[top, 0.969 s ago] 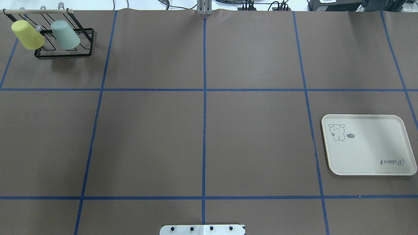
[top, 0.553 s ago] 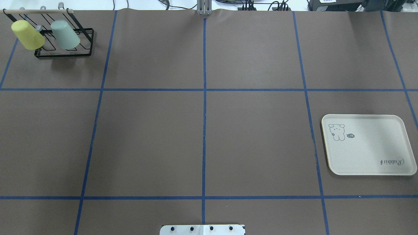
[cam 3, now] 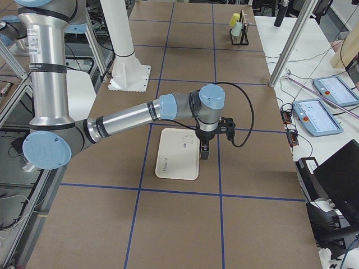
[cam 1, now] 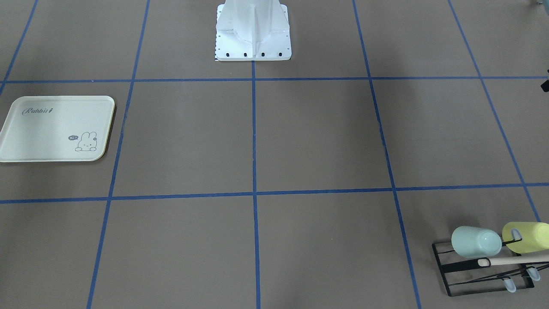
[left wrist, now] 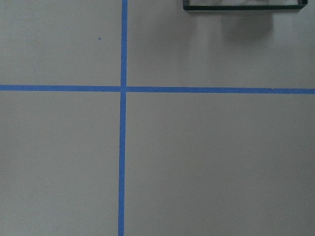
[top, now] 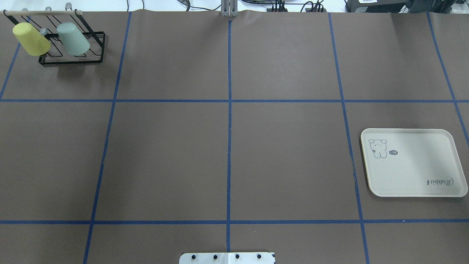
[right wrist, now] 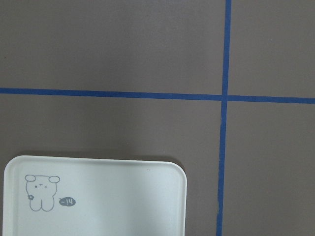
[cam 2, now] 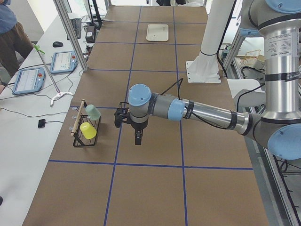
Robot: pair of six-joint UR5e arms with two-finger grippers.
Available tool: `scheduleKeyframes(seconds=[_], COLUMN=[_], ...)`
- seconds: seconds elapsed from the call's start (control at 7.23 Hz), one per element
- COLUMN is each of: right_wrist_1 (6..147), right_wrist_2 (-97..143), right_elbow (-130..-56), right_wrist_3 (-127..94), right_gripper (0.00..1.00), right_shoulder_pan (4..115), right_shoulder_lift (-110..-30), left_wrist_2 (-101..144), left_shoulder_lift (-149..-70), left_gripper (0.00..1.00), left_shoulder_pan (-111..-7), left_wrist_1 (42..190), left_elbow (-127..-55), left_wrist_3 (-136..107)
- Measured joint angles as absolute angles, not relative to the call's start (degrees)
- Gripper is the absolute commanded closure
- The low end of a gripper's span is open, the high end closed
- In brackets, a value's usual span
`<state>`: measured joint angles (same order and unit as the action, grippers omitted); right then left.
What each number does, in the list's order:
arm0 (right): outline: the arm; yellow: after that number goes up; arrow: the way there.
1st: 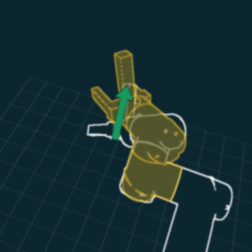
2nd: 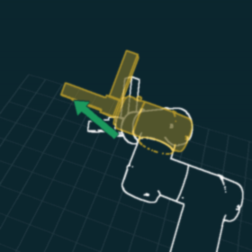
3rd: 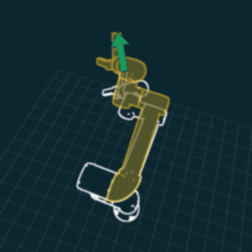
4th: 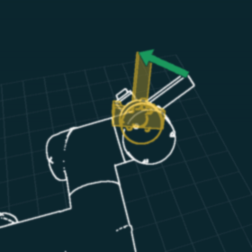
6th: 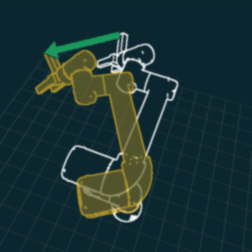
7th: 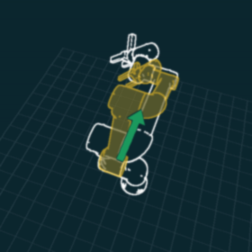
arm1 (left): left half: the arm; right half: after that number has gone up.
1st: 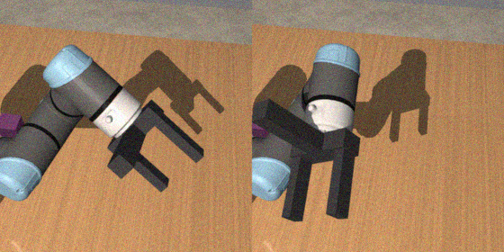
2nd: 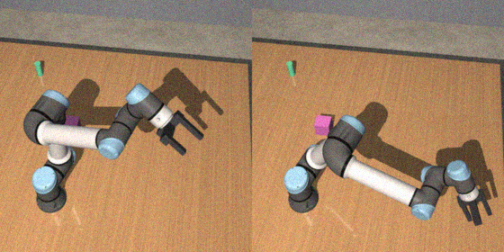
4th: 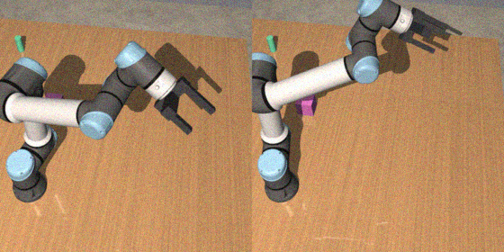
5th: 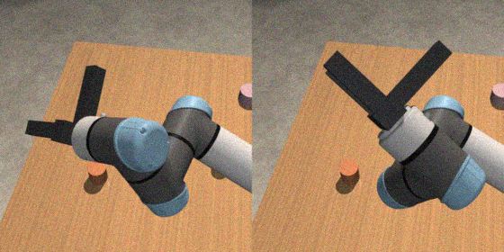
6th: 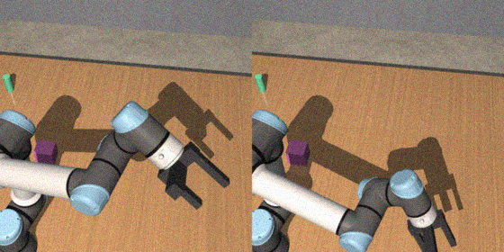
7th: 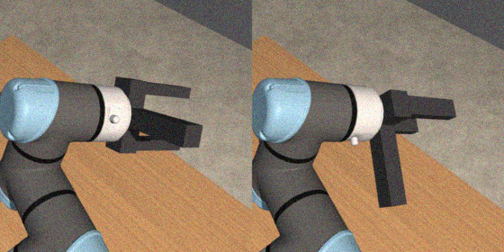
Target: Left arm grabs green cup and hands to right arm on tray
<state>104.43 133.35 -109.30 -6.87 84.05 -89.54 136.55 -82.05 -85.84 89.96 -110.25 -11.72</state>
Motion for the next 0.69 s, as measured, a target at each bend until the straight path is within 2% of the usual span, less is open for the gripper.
scheduleKeyframes(seconds=[0.28,0.69], right_wrist_1=[104.5,99.4], right_wrist_2=[133.5,133.7], right_elbow=[-109.0,-106.8], right_wrist_3=[-7.0,-6.7], right_gripper=[0.00,0.00], right_shoulder_pan=[84.0,82.6], right_shoulder_lift=[-89.7,-90.5], left_wrist_2=[136.5,133.3], left_shoulder_lift=[-83.0,-95.3], left_gripper=[0.01,0.00], left_shoulder_pan=[-84.7,-77.0], left_wrist_1=[94.2,96.3], left_elbow=[-109.9,-104.3], left_wrist_3=[-12.4,-18.4])
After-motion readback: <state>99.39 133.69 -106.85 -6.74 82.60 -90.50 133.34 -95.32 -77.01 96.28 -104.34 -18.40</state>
